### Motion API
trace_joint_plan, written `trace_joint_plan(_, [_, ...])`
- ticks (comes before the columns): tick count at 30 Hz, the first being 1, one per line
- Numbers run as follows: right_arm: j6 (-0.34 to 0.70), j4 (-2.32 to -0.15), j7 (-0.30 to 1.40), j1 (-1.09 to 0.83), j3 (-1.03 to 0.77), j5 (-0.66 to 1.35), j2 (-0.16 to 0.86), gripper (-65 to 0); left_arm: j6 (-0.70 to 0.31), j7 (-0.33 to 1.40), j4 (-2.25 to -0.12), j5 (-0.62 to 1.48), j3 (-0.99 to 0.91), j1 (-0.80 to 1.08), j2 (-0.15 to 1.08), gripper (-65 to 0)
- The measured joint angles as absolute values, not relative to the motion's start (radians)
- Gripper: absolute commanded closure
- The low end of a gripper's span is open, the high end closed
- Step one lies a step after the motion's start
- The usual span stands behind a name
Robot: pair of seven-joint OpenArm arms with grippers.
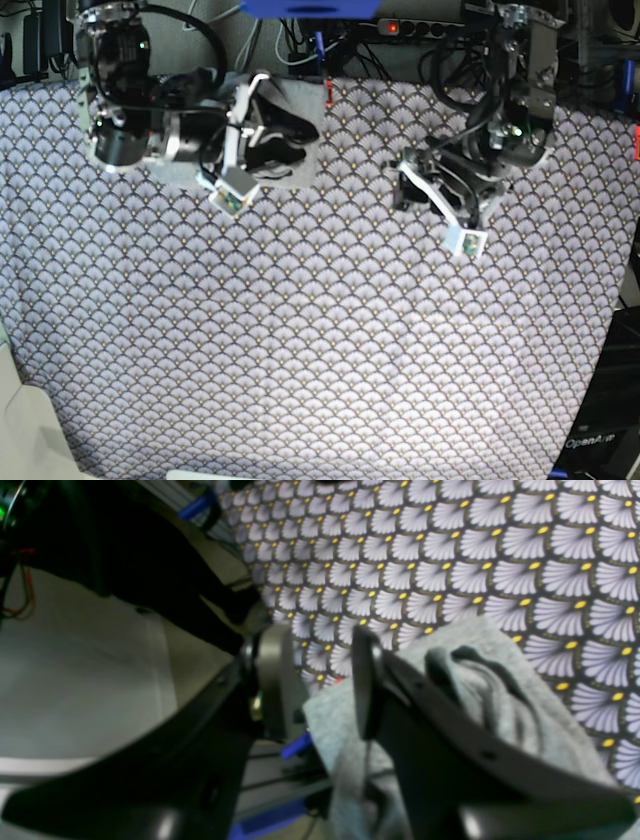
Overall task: Fold the T-shirt properly
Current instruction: 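Drag the folded grey shirt with the right gripper along the table rim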
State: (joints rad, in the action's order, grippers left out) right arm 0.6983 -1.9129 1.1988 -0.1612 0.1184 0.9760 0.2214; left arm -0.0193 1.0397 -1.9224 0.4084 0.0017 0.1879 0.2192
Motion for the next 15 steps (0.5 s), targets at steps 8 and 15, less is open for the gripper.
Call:
trace_joint_plan(8, [0.698,-1.914,1.195,-0.071,0.118,0.978,0.368,-21.4,-0.02,1.039,-1.922,0.41,0.003,0.183,0.218,-32.8])
trace_joint_plan(15, [0.698,-1.914,1.185,-0.06,0.097,0.982,0.499,-13.4,-0.019,1.039,-1.922,0.408,0.001,0.182,0.221,-32.8])
